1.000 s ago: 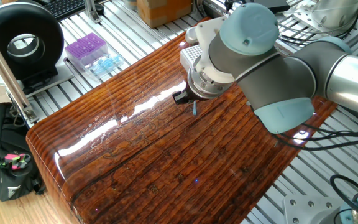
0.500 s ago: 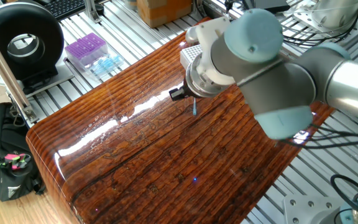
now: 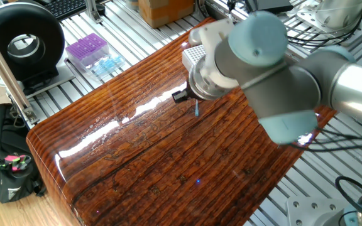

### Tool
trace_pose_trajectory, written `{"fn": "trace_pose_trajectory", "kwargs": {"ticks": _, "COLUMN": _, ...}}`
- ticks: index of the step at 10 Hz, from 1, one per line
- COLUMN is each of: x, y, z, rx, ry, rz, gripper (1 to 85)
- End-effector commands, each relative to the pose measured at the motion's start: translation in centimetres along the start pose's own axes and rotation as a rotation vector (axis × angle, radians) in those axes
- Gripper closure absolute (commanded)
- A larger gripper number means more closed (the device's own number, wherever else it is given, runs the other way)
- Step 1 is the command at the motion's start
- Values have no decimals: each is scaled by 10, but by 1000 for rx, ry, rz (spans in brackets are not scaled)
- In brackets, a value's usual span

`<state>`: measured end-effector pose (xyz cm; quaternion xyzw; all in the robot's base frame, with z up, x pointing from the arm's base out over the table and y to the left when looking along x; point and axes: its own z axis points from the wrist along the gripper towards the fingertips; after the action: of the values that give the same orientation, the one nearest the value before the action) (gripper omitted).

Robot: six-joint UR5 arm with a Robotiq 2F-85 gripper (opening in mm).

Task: Insert a medium pipette tip into the holder for medium pipette tips

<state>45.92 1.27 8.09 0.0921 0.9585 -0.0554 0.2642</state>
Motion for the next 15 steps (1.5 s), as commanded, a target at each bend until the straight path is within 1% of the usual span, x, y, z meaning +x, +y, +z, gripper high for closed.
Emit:
{"fn": "trace_pose_trajectory", "kwargs": {"ticks": 1, "x": -10, "y": -3, "z": 3, "rx": 5, "ry": 12, "rz": 7, "gripper": 833}}
{"fn": "trace_pose_trajectory", "kwargs": {"ticks": 2, "x": -16, "y": 1, "z": 5, "rx": -2, "ry": 17, "rz": -11, "gripper": 757}}
{"fn": "trace_pose_trajectory", "kwargs": {"ticks": 3, "x": -19, "y": 3, "z": 6, "rx": -4, "ry": 30, "rz": -19, "gripper": 677}}
{"fn": "trace_pose_trajectory", "kwargs": {"ticks": 4, "x": -15, "y": 4, "z": 9, "rx": -3, "ry": 35, "rz": -13, "gripper": 653}}
{"fn": "trace_pose_trajectory", "kwargs": {"ticks": 5, "x": -11, "y": 10, "z": 13, "rx": -26, "ry": 32, "rz": -32, "gripper": 470}}
{"fn": "trace_pose_trajectory", "kwargs": {"ticks": 6, "x": -13, "y": 4, "z": 14, "rx": -6, "ry": 34, "rz": -57, "gripper": 350}}
{"fn": "trace_pose_trajectory", "kwargs": {"ticks": 7, "x": -20, "y": -3, "z": 16, "rx": 25, "ry": 21, "rz": -47, "gripper": 353}}
{"fn": "trace_pose_trajectory", "kwargs": {"ticks": 9, "x": -36, "y": 2, "z": 22, "rx": 10, "ry": -8, "rz": -3, "gripper": 367}}
{"fn": "trace_pose_trajectory", "kwargs": {"ticks": 10, "x": -38, "y": 4, "z": 24, "rx": 6, "ry": -12, "rz": 6, "gripper": 367}}
{"fn": "trace_pose_trajectory", "kwargs": {"ticks": 12, "x": -30, "y": 5, "z": 35, "rx": 6, "ry": -8, "rz": 34, "gripper": 367}}
{"fn": "trace_pose_trajectory", "kwargs": {"ticks": 14, "x": -23, "y": -6, "z": 43, "rx": 35, "ry": 16, "rz": 44, "gripper": 377}}
{"fn": "trace_pose_trajectory", "kwargs": {"ticks": 15, "x": -22, "y": -5, "z": 44, "rx": 33, "ry": 18, "rz": 57, "gripper": 383}}
